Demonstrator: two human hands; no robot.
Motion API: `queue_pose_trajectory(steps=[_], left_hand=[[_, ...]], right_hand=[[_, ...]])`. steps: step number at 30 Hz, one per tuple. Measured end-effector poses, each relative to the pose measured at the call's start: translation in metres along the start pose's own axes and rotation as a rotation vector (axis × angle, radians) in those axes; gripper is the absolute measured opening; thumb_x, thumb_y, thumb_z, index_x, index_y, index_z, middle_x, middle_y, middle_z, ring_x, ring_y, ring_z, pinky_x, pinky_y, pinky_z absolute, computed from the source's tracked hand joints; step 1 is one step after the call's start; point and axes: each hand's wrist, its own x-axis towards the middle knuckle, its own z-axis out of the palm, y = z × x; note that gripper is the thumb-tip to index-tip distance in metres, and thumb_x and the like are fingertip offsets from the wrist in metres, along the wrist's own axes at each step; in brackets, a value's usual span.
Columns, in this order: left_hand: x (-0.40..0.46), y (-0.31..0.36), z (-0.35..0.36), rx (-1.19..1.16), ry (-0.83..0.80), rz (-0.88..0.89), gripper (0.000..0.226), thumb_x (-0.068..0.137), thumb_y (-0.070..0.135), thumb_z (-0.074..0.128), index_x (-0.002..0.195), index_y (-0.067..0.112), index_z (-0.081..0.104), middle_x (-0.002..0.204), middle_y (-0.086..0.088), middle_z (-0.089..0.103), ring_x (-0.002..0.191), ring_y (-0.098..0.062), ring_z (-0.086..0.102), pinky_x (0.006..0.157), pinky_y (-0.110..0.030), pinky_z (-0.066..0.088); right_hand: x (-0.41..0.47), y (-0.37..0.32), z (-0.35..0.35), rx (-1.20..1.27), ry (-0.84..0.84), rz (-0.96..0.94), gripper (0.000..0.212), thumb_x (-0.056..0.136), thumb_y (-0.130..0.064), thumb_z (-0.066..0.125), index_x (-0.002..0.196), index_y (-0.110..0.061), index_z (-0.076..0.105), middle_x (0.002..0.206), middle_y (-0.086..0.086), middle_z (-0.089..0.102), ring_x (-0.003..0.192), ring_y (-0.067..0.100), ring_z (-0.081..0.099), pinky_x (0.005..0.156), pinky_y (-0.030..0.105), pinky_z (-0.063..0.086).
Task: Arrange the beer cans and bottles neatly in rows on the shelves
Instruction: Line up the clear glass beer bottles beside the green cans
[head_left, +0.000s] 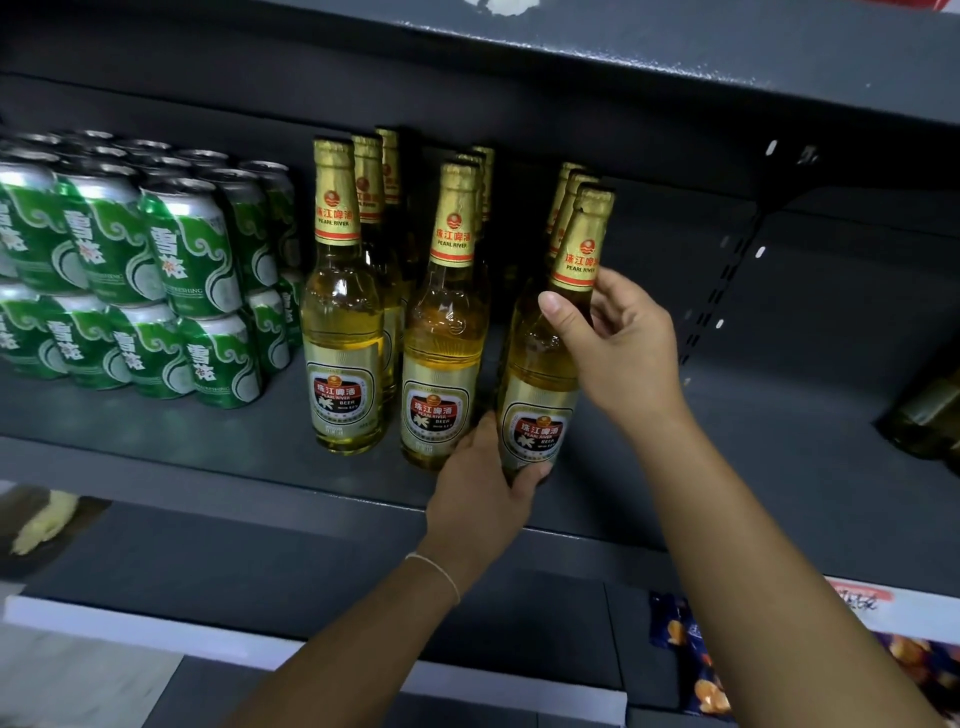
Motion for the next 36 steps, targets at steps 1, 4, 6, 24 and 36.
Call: queue_pose_trajectory(steps=[1,4,6,24,36], left_hand=[[0.0,0.0,0.0,0.003,0.002,-0.002,0.076,0.079,0.052,0.069,0.141,0.017,0.039,0.133,0.0,0.056,0.125,-0.017,0.05,0.104,-0.027,0.041],[0.001,-0.001,0.001,0.006,0.002,-0.011,0.076,0.079,0.053,0.068,0.141,0.018,0.04,0.134,0.001,0.056,0.125,-0.016,0.05,0.104,-0.029,0.043],[0.001,-0.001,0.002,0.011,0.001,-0.012,0.077,0.079,0.052,0.068,0.141,0.017,0.039,0.134,0.0,0.056,0.126,-0.016,0.049,0.105,-0.029,0.042],[-0.018,0.026,-0.024,0.064,0.021,0.044,0.073,0.086,0.044,0.065,0.142,0.008,0.035,0.13,-0.006,0.048,0.117,-0.016,0.046,0.101,-0.027,0.04],[-0.006,0.109,-0.033,-0.178,0.028,0.456,0.037,0.089,0.015,0.056,0.126,0.011,0.055,0.106,-0.002,0.061,0.087,-0.005,0.058,0.073,-0.021,0.054]], right_hand=[[0.0,0.0,0.001,0.0,0.003,-0.002,0.036,0.087,-0.024,0.076,0.122,-0.018,0.067,0.11,-0.011,0.073,0.105,-0.003,0.066,0.092,0.014,0.049],[-0.001,0.001,0.001,-0.003,0.005,-0.009,0.04,0.087,-0.025,0.076,0.125,-0.015,0.066,0.111,-0.008,0.073,0.106,0.001,0.067,0.094,0.02,0.052],[-0.001,0.0,0.001,-0.012,0.012,-0.011,0.039,0.088,-0.025,0.075,0.124,-0.016,0.066,0.11,-0.01,0.073,0.105,0.0,0.067,0.09,0.015,0.05],[-0.007,0.001,-0.005,-0.045,0.045,0.048,0.059,0.082,-0.047,0.072,0.131,-0.018,0.059,0.119,-0.002,0.071,0.111,0.012,0.066,0.1,0.042,0.054],[-0.016,0.004,-0.077,-0.087,0.192,0.075,0.029,0.096,-0.022,0.065,0.121,-0.008,0.063,0.093,-0.01,0.066,0.082,-0.011,0.062,0.077,0.009,0.048]])
